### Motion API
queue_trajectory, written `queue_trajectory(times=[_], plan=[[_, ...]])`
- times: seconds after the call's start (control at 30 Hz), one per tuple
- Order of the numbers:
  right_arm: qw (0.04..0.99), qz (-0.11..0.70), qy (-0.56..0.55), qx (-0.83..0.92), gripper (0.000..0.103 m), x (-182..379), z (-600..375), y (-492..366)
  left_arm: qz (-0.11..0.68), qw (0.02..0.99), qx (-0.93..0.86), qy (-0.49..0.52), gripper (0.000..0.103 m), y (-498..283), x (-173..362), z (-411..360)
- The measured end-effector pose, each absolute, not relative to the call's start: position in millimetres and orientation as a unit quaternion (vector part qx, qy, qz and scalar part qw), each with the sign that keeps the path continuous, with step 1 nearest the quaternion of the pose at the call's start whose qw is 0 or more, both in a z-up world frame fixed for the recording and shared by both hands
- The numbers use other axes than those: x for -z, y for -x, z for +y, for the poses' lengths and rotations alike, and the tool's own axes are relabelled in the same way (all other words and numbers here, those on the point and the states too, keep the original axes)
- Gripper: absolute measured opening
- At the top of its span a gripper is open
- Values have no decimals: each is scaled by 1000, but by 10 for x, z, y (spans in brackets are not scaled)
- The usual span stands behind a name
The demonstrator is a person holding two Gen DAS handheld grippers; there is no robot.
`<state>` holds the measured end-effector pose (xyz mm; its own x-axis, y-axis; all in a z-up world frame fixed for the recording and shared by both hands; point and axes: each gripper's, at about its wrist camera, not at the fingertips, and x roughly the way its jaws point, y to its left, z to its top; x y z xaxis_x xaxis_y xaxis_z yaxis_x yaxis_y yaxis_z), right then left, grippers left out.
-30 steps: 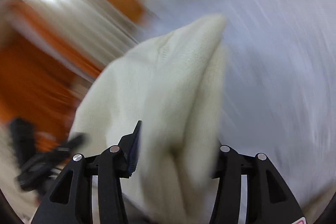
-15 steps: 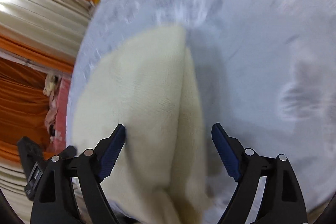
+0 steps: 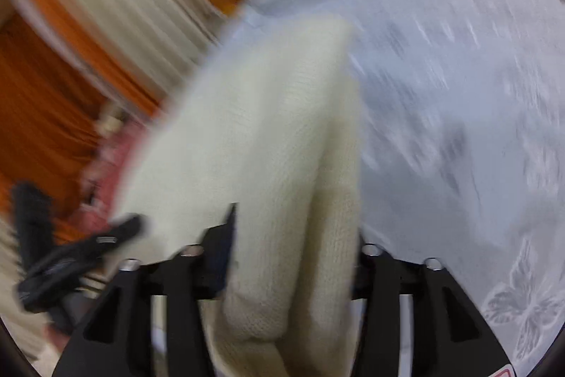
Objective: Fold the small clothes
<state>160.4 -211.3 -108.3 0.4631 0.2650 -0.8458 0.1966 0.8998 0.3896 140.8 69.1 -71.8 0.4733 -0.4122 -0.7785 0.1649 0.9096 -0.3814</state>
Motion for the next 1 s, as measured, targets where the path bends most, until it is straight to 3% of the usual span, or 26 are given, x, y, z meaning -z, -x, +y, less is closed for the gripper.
queue_trajectory(times=[0.03,0.07,0.1,0.17,0.27,0.37,0.47,0.53,0.57,0.63,0.7,0.73,0.8,0.9,1.0], plan=[[803,546,-238,12,53,1277,-2233,-1585,513,839,149,103,69,-1445,944,641],[809,517,-281,-1,49,1222,-2324,-1488,542,825,135,93,69,-1460,1181,631],[818,492,-298,-3,38,1099,-2362,-1390,524,833,136,114,71,-1420,1157,697],[846,472,-250,-6,30,764,-2262,-1210,515,836,130,138,69,-1335,1061,815],[859,465,-210,-45,29,537,-2020,-980,508,839,125,150,69,-1204,939,898],[851,502,-152,-21,26,764,-1855,-958,513,840,115,133,69,-1114,898,857],[845,517,-137,19,33,929,-1886,-803,516,841,114,118,69,-890,887,816],[845,506,-172,19,57,929,-1970,-700,520,839,116,111,73,-807,944,809],[844,503,-189,11,63,966,-2007,-672,525,837,115,108,74,-780,1007,820],[828,519,-211,-8,45,1092,-2027,-749,539,828,107,110,72,-771,1170,844],[821,528,-217,-10,12,1147,-2041,-830,544,825,107,109,54,-796,1292,838],[820,526,-224,-19,11,1111,-2047,-868,548,824,109,95,47,-815,1332,805],[841,494,-220,-34,10,829,-2031,-859,558,822,100,52,21,-869,1391,757],[873,451,-180,-35,9,450,-2012,-852,554,826,86,64,22,-953,1367,872],[835,529,-153,-8,9,980,-2080,-1026,564,817,81,86,24,-1055,1428,936]])
